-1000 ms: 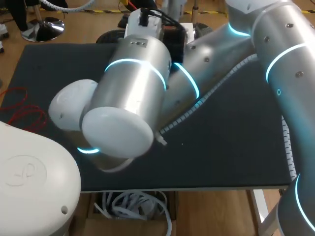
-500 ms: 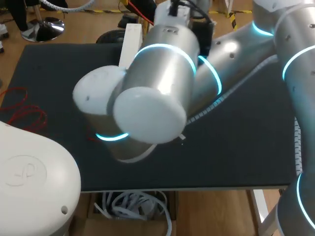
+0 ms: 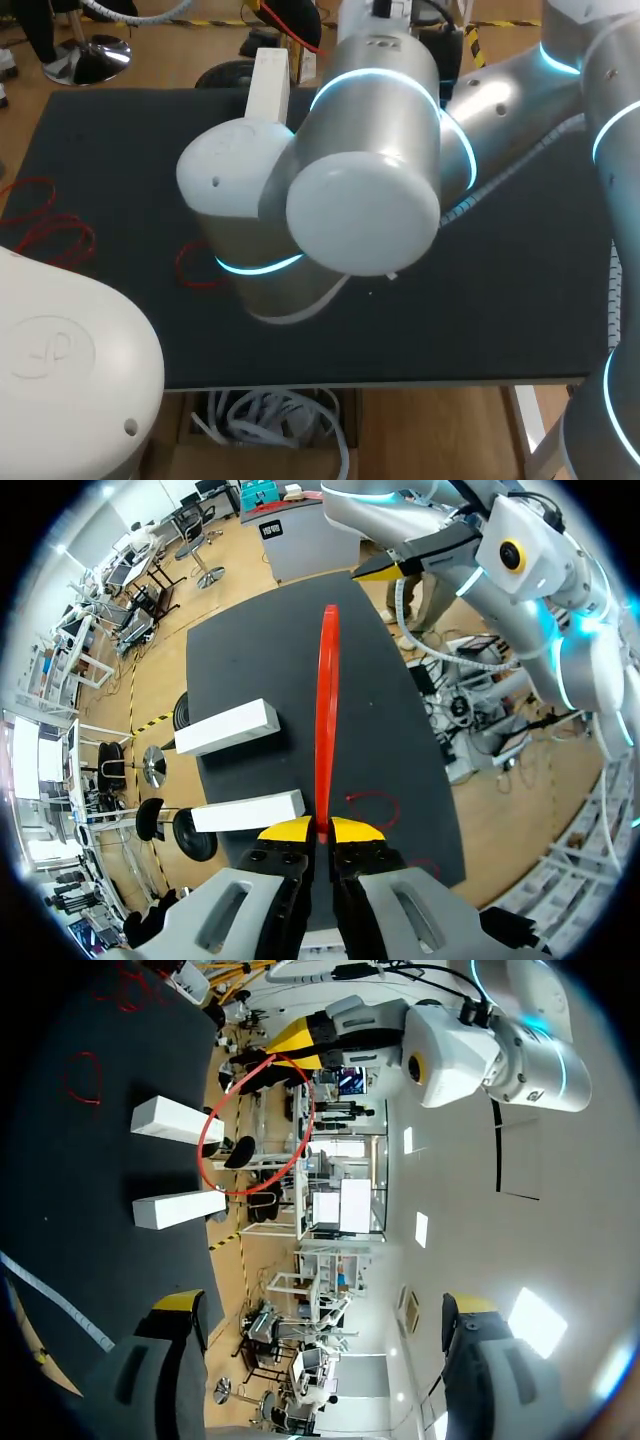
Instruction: Grab the tape and strap the tape.
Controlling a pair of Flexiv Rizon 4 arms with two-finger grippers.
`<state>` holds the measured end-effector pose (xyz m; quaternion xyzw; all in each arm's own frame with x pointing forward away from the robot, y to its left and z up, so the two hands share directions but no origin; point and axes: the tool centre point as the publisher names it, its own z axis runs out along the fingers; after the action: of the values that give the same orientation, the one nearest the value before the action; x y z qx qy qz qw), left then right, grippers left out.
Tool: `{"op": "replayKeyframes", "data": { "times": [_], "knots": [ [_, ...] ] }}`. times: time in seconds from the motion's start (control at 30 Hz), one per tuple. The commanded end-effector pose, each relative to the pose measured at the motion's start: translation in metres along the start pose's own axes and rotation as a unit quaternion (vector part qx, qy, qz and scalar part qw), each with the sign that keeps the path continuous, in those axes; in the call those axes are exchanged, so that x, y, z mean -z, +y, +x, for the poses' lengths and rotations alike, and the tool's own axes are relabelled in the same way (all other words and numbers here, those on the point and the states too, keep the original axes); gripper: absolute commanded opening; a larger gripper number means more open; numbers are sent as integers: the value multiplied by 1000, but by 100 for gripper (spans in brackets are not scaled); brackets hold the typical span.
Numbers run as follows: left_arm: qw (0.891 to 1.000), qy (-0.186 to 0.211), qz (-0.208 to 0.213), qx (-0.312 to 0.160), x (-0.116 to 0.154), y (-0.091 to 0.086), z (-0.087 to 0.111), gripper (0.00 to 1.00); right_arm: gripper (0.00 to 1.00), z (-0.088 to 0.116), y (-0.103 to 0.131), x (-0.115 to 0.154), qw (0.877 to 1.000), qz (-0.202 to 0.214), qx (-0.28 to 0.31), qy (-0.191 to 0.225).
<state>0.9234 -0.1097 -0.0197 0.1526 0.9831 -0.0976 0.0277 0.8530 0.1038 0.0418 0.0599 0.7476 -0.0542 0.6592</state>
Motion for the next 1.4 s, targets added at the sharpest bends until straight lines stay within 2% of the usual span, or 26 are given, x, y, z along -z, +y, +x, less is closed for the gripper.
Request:
{"op": "replayKeyframes", "data": {
  "times": [0.03, 0.27, 0.43, 0.6, 0.8, 1.1, 1.4],
  "knots": [
    [1000, 1, -2, 0, 1, 0, 0, 0, 100, -3, -1, 0, 1000, -1, 2, 1],
    [1000, 1, -2, 0, 1, 0, 0, 0, 100, -3, -1, 0, 1000, -1, 2, 1],
    [1000, 1, -2, 0, 1, 0, 0, 0, 100, -20, 28, -50, 999, -35, 24, -23],
    [1000, 1, -2, 0, 1, 0, 0, 0, 100, -32, 37, -76, 997, -51, 44, -46],
    [1000, 1, -2, 0, 1, 0, 0, 0, 100, -32, 36, -81, 996, -52, 53, -47],
    [1000, 1, -2, 0, 1, 0, 0, 0, 100, -33, 26, -76, 997, -36, 50, -46],
    [1000, 1, -2, 0, 1, 0, 0, 0, 100, -34, 25, -76, 997, -38, 52, -46]
  ]
}}
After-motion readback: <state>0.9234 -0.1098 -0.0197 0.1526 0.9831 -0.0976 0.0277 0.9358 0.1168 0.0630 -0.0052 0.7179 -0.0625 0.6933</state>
